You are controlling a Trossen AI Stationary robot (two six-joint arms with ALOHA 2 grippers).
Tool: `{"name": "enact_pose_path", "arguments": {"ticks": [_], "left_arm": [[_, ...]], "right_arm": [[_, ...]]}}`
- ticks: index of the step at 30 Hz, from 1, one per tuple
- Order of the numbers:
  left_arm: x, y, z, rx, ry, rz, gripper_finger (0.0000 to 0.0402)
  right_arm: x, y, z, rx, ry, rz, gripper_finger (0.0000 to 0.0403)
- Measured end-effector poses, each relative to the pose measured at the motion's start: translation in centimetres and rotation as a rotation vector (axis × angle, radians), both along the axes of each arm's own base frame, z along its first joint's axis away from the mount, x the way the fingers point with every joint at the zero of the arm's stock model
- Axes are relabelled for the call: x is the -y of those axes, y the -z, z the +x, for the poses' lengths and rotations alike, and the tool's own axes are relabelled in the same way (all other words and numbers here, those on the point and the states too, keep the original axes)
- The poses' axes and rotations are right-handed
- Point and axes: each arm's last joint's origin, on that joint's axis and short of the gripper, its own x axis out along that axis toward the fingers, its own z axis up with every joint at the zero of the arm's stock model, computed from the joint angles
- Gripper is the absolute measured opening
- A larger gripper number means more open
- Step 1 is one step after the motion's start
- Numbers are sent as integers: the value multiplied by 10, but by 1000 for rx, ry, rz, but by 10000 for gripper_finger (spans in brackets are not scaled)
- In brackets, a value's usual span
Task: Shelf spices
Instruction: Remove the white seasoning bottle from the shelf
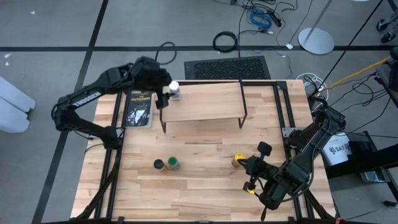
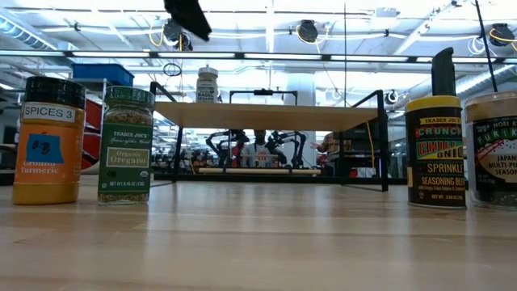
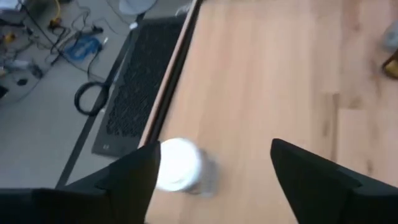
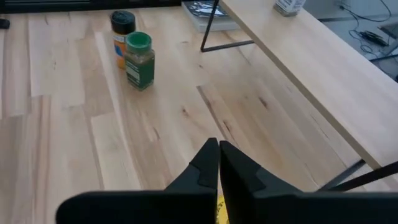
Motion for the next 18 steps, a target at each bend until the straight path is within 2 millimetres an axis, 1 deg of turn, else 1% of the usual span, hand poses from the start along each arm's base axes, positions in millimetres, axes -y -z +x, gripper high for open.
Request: {"name": "enact_pose_path", "arguments": {"ticks": [2,6,9,14,18], "left_arm": [[-11,3,-1,-14,4,-3,336],[-27,7,-4,-32,43,0,376],[-38,13,-4,-58,47,-3,395],[-57,27,1,-88,40,-59,397],[-67,37,6,-107,76,-89,396]], "right_arm": [[0,0,0,-6,-8,-11,0],[3,0,3,-24,-21,-40,0],[7,0,6,-37,-20,-61,0],[12,0,11,-46,-3,-60,0],[13,1,13,-72,-8,-22,0]]}}
